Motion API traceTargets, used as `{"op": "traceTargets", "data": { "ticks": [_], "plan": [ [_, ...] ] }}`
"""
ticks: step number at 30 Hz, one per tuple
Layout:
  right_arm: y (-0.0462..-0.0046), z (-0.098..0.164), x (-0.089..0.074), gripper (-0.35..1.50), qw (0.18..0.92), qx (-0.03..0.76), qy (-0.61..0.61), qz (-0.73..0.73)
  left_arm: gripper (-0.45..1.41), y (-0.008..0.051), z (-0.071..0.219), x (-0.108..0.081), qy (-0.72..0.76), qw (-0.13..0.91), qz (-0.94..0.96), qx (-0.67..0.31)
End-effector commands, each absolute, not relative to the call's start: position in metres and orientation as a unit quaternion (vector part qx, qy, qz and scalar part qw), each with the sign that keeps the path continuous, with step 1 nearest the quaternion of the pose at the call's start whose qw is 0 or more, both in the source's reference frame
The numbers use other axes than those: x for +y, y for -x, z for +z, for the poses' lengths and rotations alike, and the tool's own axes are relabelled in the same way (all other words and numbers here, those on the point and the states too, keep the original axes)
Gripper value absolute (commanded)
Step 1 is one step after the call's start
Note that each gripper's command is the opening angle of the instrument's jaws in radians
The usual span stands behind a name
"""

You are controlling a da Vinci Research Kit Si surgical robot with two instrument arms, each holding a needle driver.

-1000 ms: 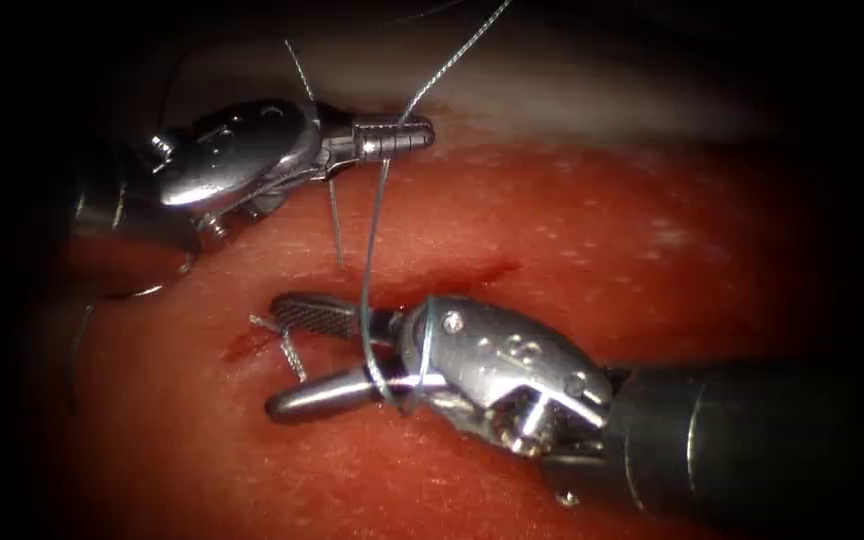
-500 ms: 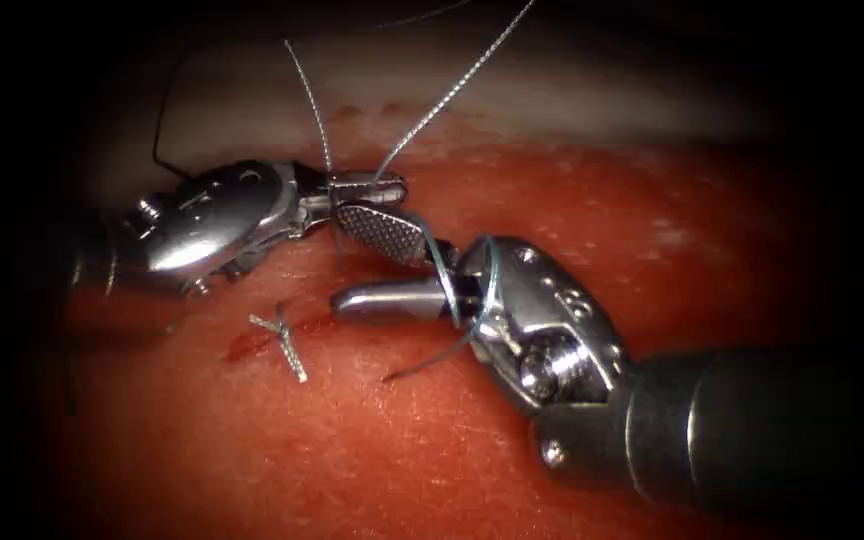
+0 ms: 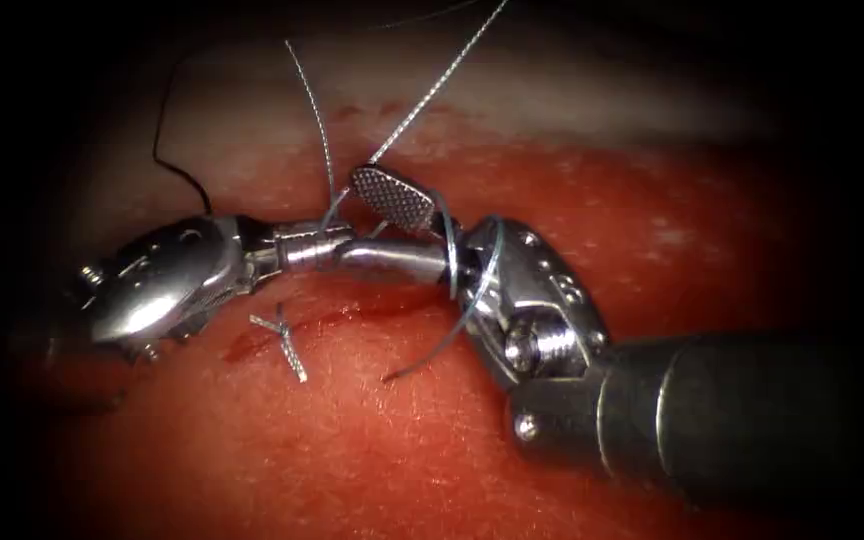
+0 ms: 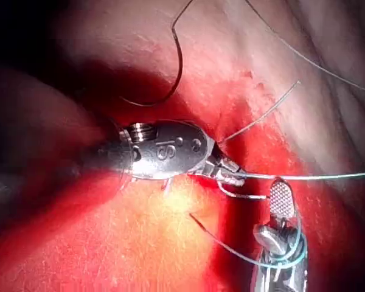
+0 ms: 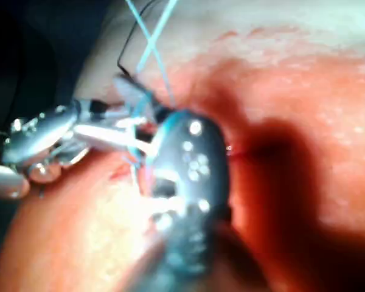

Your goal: Wound Closure

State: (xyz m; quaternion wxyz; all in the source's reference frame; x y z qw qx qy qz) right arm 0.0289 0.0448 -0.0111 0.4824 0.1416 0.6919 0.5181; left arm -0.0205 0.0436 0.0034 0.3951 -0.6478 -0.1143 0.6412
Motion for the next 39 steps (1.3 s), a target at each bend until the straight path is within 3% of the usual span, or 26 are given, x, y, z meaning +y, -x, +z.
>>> {"op": "traceTargets", "data": {
  "ticks": [1, 15, 23, 39],
  "plan": [
    [-0.0290, -0.0102, 0.0444, 1.03, 0.484, 0.688, -0.136, 0.524, -0.35, 0.0211, 0.0038, 0.0430, 0.649, 0.397, 0.639, -0.116],
    [-0.0280, -0.0074, 0.0441, 0.99, 0.520, 0.625, -0.095, 0.575, -0.35, 0.0227, -0.0007, 0.0401, 0.661, 0.382, 0.632, -0.137],
    [-0.0304, -0.0079, 0.0453, 0.99, 0.526, 0.607, -0.079, 0.590, -0.35, 0.0229, -0.0016, 0.0401, 0.662, 0.376, 0.633, -0.140],
    [-0.0363, -0.0085, 0.0495, 1.01, 0.640, 0.520, -0.034, 0.564, -0.35, 0.0198, -0.0017, 0.0438, 0.636, 0.391, 0.651, -0.136]
  ]
}}
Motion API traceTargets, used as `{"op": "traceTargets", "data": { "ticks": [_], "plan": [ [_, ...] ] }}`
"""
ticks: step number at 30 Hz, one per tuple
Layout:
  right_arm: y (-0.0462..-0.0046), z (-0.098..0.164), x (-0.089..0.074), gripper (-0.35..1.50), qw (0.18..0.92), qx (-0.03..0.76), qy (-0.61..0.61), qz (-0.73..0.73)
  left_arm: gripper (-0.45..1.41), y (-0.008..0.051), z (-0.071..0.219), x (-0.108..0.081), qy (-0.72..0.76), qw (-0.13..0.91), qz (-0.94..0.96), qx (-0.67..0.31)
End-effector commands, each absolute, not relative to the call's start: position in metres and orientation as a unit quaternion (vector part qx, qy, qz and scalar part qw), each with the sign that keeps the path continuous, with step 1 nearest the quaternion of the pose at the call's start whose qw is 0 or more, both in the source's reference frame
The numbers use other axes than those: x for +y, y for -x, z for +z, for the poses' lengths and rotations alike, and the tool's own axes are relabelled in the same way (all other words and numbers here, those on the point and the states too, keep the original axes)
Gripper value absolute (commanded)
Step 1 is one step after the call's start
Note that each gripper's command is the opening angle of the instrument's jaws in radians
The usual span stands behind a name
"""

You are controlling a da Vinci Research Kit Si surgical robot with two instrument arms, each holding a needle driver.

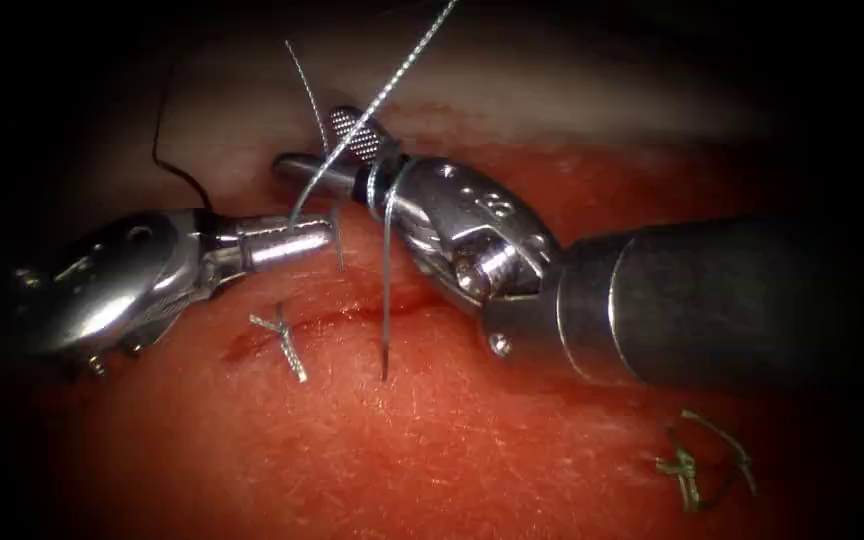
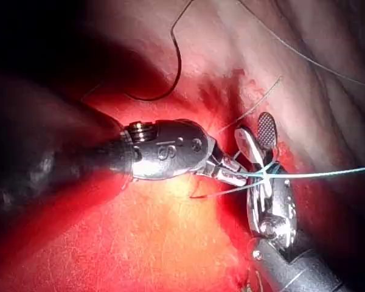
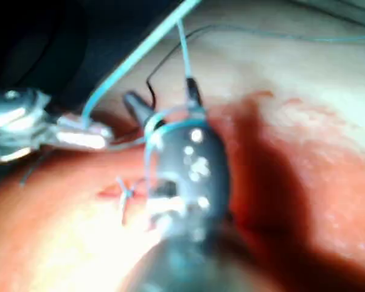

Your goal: Wound Closure

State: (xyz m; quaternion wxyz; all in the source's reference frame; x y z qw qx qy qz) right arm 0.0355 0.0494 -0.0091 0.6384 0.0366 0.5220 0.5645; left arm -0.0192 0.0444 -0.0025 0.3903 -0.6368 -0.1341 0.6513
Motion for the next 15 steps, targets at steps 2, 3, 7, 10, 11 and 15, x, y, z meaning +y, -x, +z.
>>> {"op": "traceTargets", "data": {
  "ticks": [2, 3, 7, 10, 11, 15],
  "plan": [
    [-0.0367, -0.0082, 0.0498, 1.01, 0.653, 0.506, -0.022, 0.563, -0.35, 0.0195, -0.0015, 0.0442, 0.634, 0.393, 0.652, -0.134],
    [-0.0368, -0.0081, 0.0500, 1.01, 0.655, 0.503, -0.018, 0.564, -0.35, 0.0195, -0.0015, 0.0443, 0.634, 0.393, 0.652, -0.134],
    [-0.0375, -0.0077, 0.0507, 1.01, 0.658, 0.501, -0.008, 0.562, -0.35, 0.0194, -0.0014, 0.0445, 0.633, 0.393, 0.653, -0.133],
    [-0.0382, -0.0072, 0.0512, 1.03, 0.665, 0.493, -0.002, 0.561, -0.35, 0.0193, -0.0013, 0.0446, 0.632, 0.393, 0.654, -0.133],
    [-0.0383, -0.0071, 0.0513, 1.03, 0.669, 0.489, -0.001, 0.560, -0.35, 0.0193, -0.0012, 0.0447, 0.632, 0.393, 0.654, -0.133],
    [-0.0386, -0.0064, 0.0515, 1.01, 0.674, 0.480, -0.001, 0.561, -0.35, 0.0192, -0.0010, 0.0448, 0.631, 0.392, 0.656, -0.133]
  ]
}}
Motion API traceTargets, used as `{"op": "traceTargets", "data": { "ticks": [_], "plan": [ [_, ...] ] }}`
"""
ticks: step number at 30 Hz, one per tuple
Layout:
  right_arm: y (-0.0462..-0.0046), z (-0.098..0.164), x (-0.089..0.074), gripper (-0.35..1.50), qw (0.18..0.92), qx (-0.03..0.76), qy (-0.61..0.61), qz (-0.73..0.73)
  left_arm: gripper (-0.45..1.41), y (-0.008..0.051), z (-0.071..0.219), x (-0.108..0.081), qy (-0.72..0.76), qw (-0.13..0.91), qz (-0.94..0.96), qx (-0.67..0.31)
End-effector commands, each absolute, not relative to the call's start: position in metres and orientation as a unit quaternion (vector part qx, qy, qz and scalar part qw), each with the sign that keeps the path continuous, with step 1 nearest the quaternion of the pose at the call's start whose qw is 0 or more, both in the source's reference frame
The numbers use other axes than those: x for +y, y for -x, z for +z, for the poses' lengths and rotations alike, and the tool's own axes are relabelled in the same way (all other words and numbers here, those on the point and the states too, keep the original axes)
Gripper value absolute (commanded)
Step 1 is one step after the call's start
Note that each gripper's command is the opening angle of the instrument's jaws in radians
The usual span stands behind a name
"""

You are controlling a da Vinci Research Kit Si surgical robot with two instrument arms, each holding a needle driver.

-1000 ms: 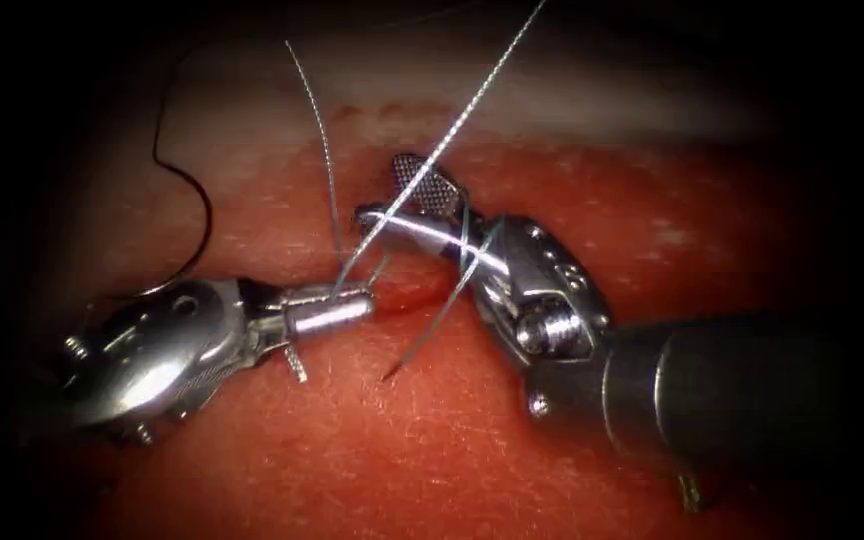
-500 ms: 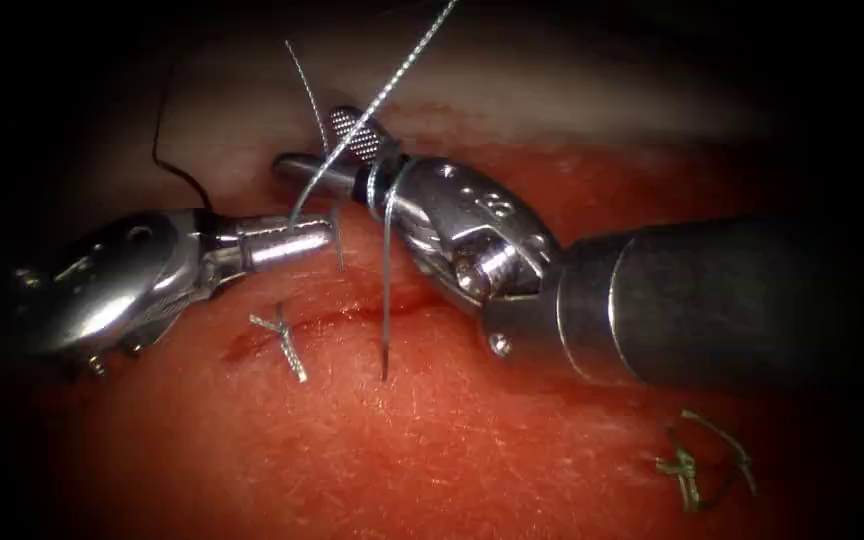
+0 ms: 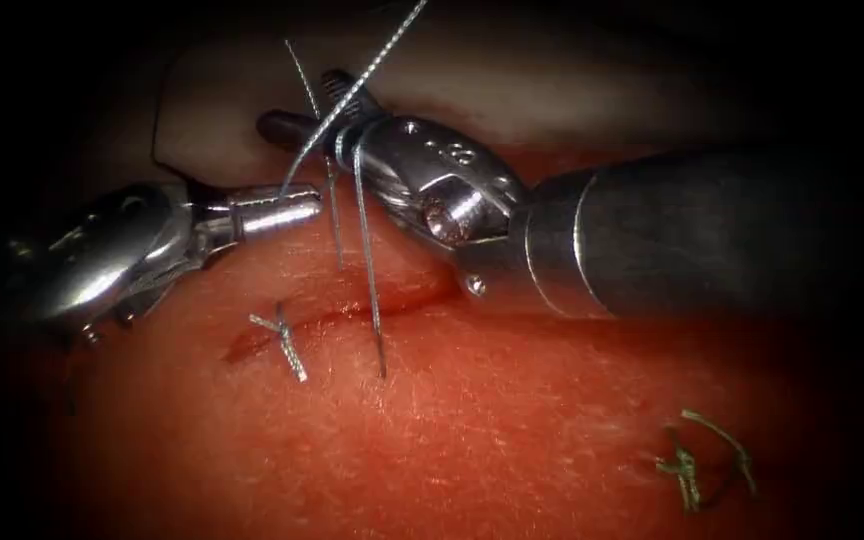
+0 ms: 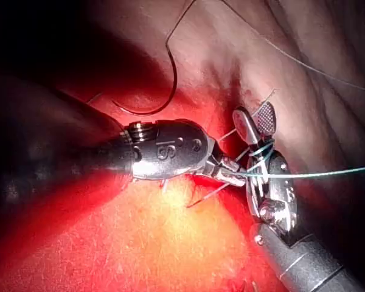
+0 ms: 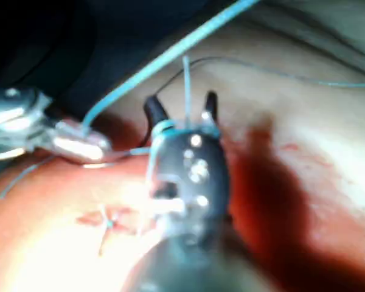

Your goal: Wound Closure

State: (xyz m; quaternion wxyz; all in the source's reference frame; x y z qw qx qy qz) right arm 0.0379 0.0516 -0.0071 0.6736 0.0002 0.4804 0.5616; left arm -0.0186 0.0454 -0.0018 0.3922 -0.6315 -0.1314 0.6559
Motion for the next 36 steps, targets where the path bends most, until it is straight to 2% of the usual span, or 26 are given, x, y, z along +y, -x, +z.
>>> {"op": "traceTargets", "data": {
  "ticks": [1, 2, 3, 16, 26, 36],
  "plan": [
    [-0.0388, -0.006, 0.051, 0.54, 0.680, 0.472, -0.001, 0.561, -0.35, 0.0191, -0.001, 0.045, 0.632, 0.391, 0.657, -0.131],
    [-0.0388, -0.006, 0.051, 0.04, 0.684, 0.474, -0.013, 0.555, -0.35, 0.0191, -0.001, 0.045, 0.631, 0.391, 0.658, -0.131],
    [-0.0387, -0.006, 0.051, -0.35, 0.687, 0.482, -0.032, 0.542, -0.35, 0.0191, -0.001, 0.045, 0.630, 0.391, 0.659, -0.131],
    [-0.0378, -0.009, 0.047, -0.35, 0.708, 0.479, -0.053, 0.517, -0.35, 0.0163, 0.001, 0.051, 0.572, 0.395, 0.708, -0.125],
    [-0.0349, -0.011, 0.042, -0.35, 0.723, 0.491, -0.060, 0.482, -0.35, 0.0158, -0.002, 0.058, 0.526, 0.322, 0.784, -0.079],
    [-0.0342, -0.011, 0.040, -0.35, 0.735, 0.491, -0.062, 0.463, -0.35, 0.0150, -0.008, 0.064, 0.473, 0.284, 0.834, -0.005]
  ]
}}
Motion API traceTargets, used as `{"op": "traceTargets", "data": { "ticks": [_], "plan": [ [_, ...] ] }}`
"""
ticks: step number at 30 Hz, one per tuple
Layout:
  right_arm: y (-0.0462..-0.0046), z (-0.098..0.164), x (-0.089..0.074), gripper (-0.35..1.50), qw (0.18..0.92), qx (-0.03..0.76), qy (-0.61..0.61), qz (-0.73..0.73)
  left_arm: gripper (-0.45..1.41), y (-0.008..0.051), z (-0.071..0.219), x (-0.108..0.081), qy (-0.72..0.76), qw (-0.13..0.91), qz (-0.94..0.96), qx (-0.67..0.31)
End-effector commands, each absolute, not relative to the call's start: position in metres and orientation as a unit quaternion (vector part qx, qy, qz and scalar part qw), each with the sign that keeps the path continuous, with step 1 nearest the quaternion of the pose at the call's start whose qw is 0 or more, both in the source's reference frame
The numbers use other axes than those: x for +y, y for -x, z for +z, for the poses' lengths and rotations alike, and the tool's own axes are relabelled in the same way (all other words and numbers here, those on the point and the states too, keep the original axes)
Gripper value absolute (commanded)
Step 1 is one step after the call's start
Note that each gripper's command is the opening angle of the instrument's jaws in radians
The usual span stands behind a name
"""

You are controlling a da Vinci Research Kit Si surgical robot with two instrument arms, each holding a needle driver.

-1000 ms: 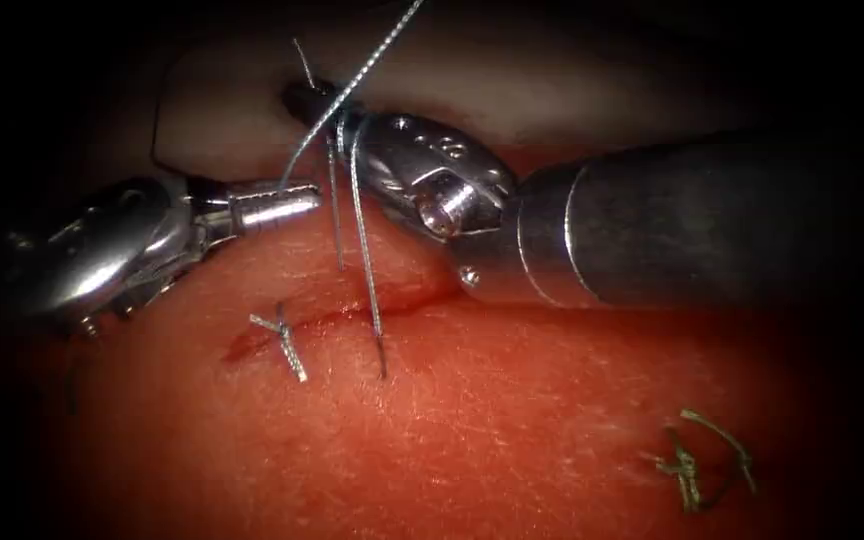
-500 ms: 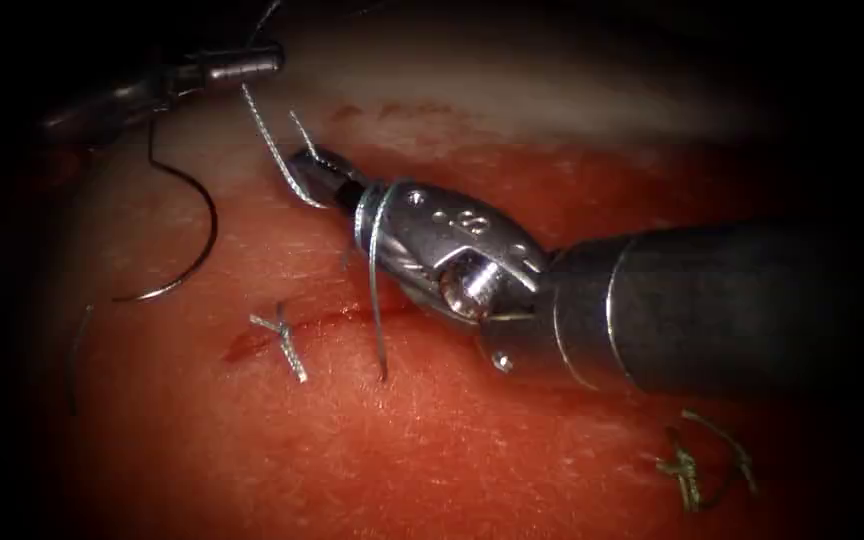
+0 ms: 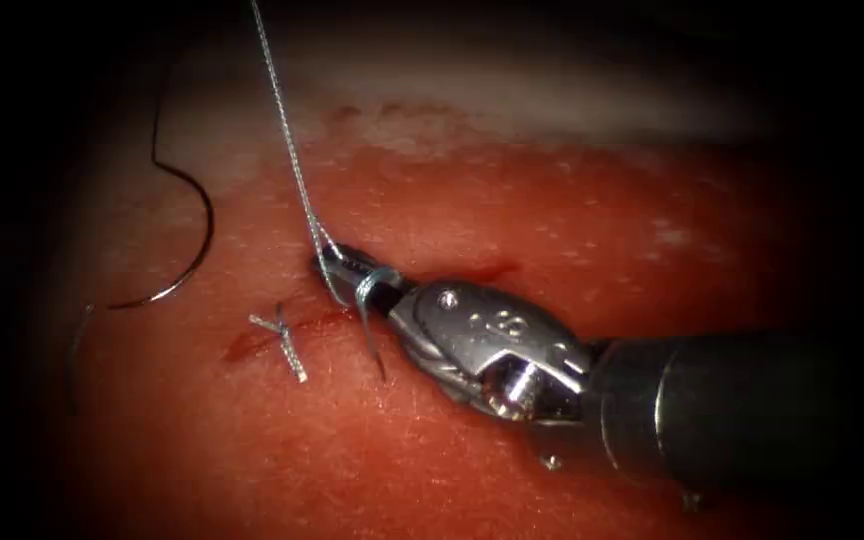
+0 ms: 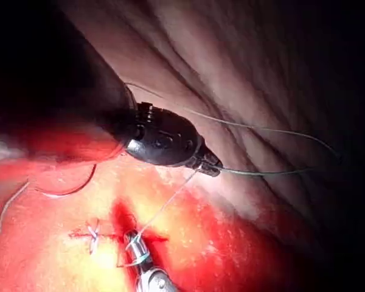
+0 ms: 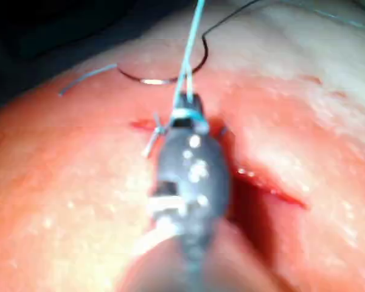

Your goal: Wound Closure

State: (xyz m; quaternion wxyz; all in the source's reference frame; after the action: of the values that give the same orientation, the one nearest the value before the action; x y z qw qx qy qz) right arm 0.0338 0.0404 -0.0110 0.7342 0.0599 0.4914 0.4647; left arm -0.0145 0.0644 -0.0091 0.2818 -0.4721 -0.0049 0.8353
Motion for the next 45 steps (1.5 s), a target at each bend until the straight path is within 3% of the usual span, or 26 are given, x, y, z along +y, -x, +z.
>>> {"op": "traceTargets", "data": {
  "ticks": [1, 30, 38, 45],
  "plan": [
    [-0.0338, -0.011, 0.039, -0.35, 0.735, 0.492, -0.062, 0.462, -0.35, 0.0146, -0.010, 0.066, 0.466, 0.282, 0.839, 0.006],
    [-0.0316, -0.010, 0.031, -0.35, 0.771, 0.468, -0.080, 0.425, -0.35, 0.0131, -0.016, 0.079, 0.423, 0.243, 0.869, 0.085],
    [-0.0317, -0.011, 0.032, -0.35, 0.766, 0.472, -0.082, 0.428, -0.35, 0.0125, -0.018, 0.084, 0.374, 0.211, 0.893, 0.137],
    [-0.0325, -0.012, 0.032, -0.35, 0.767, 0.473, -0.078, 0.427, -0.35, 0.0133, -0.019, 0.087, 0.275, 0.114, 0.924, 0.241]
  ]
}}
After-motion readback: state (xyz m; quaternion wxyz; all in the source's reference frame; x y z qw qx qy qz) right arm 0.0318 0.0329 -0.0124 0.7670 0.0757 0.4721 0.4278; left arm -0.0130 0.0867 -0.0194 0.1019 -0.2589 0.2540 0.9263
